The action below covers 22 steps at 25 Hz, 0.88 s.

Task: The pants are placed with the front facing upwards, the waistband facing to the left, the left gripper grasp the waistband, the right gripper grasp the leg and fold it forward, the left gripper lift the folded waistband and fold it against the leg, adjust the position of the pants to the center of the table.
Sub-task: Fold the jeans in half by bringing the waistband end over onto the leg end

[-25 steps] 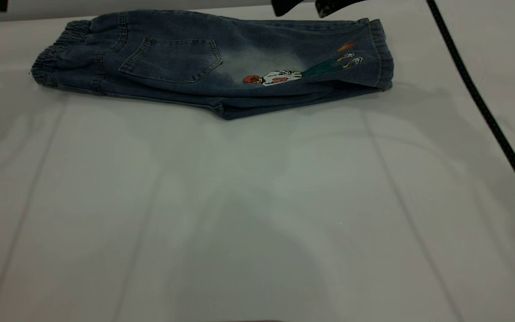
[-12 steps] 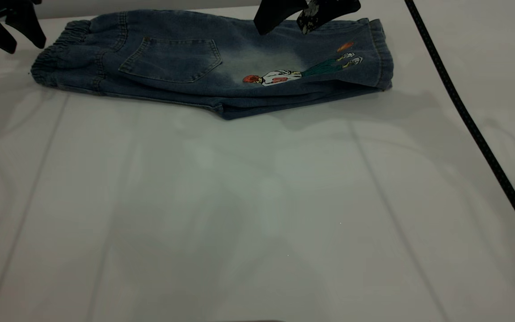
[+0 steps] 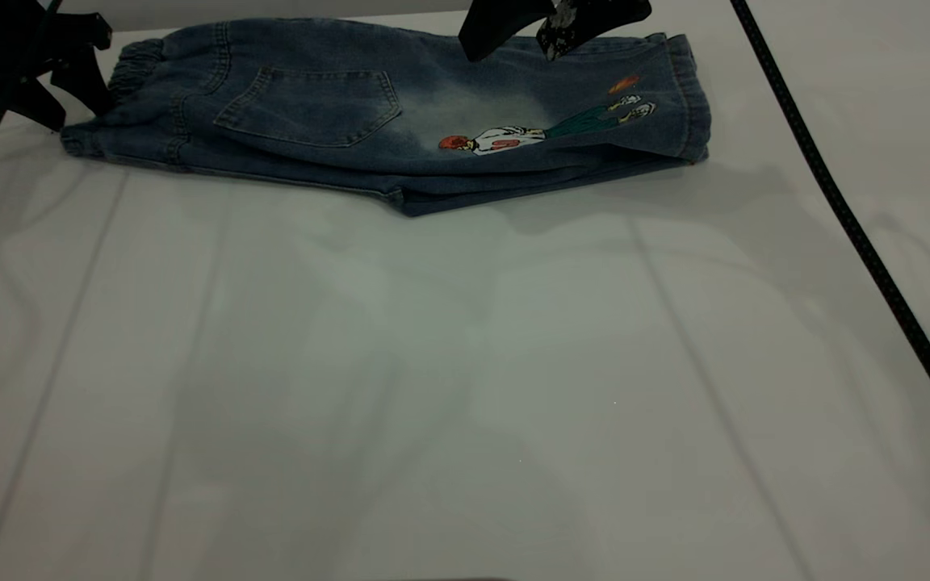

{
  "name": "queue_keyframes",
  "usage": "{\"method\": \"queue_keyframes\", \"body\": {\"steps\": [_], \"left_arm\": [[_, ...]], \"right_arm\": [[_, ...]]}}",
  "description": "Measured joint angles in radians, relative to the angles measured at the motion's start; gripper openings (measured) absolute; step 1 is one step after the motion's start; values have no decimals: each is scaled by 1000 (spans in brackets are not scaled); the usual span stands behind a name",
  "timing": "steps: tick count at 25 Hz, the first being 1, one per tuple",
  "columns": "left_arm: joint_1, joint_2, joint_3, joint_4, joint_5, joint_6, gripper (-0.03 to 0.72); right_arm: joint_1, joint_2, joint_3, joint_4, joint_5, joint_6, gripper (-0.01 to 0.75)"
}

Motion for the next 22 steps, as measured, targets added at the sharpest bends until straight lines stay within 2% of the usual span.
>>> {"method": "queue_keyframes", "body": {"steps": [10, 17, 22], "left_arm": [[0, 15, -23, -63, -17, 1, 402], [0, 24, -130, -67, 87, 1, 402], [0, 28, -154, -68, 102, 0, 402]], "right_arm": [[0, 0, 0, 0, -4, 0, 582], [0, 0, 0, 0, -14, 0, 582], [0, 0, 0, 0, -22, 0, 582]]}}
